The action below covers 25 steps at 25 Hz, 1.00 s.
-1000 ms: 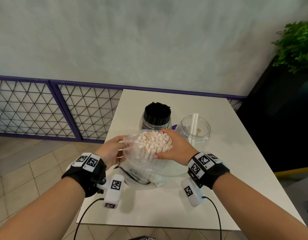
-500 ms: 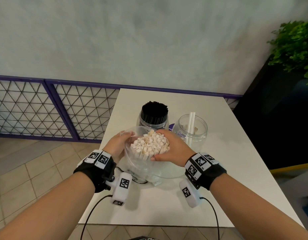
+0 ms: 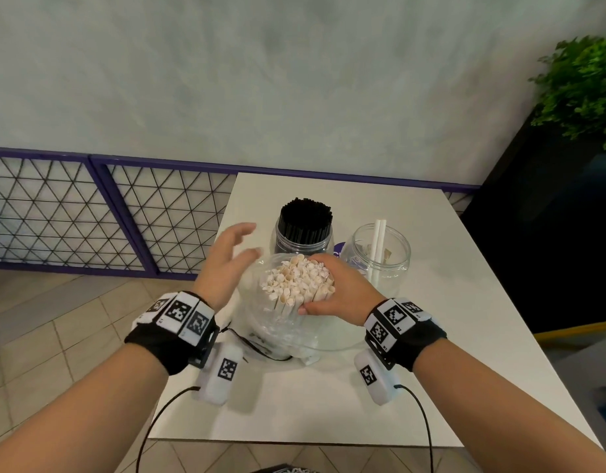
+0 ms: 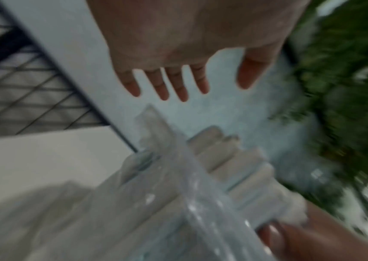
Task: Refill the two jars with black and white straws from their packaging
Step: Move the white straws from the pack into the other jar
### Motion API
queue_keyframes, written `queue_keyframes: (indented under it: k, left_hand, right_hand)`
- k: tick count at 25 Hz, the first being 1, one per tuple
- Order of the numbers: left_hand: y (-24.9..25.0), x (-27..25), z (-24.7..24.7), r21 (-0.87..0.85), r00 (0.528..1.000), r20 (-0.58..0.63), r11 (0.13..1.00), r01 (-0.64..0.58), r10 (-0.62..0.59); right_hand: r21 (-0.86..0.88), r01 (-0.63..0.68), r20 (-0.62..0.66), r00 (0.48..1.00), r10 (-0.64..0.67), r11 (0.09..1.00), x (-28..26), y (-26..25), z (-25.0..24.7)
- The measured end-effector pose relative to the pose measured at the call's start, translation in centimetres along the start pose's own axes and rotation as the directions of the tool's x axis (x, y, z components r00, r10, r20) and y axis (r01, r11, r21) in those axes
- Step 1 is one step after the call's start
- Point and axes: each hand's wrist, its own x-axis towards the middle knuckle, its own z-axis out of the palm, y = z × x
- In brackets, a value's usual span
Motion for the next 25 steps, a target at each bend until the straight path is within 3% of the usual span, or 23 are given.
queue_keyframes:
  k: [1,3,5,9,13,17,20,25]
  left_hand:
    - [0.7,-0.7,0.2,0.115,0.989,0.122,0.988,-0.101,0.087]
    - [0.8,-1.9,1.3,0.321,0.944,0.312,0.924,-0.209,0.105]
    - [-0.7,-1.9,2.2,0.368,0.955,0.289,0.913,-0.173,0.065]
    - [-2.3,-1.4,2.6,0.260,0.987,0.157,0.965,-0.006,-0.036]
    - [-3.1,-1.0,2.7,0.281,0.985,0.159,0.959,0.023,-0.070]
    - [-4.7,-1.1,2.7,0.225,0.982,0.163,0.973,0.057,-0.095]
    - [-6.4,-1.1,2.7,0.208,0.979,0.172,0.975,0.076,-0.113]
    - [-9.2,-0.9,3.2,0.327,0.958,0.217,0.939,0.108,-0.186]
  right_hand:
    - [-0.023,0.007,-0.018,1.000,-0.007,1.000,0.1,0.0,0.1]
    - [-0.115,0.042,-0.126,0.990,-0.056,0.992,0.2,0.0,0.4]
    - [-0.187,0.092,-0.240,0.961,-0.136,0.978,-0.1,-0.2,0.7]
    - [-0.260,0.132,-0.375,0.899,-0.226,0.956,-2.1,0.7,1.5]
    - [-0.278,0.043,-0.378,0.914,-0.150,0.960,-3.5,2.9,2.4]
    - [-0.026,0.101,-0.384,0.917,-0.104,0.995,-3.3,3.9,3.6]
    - [0.173,0.042,-0.302,0.953,0.013,0.984,-3.2,4.8,5.1]
    - [0.062,-0.085,-0.095,0.991,0.091,0.994,-2.6,6.7,7.4]
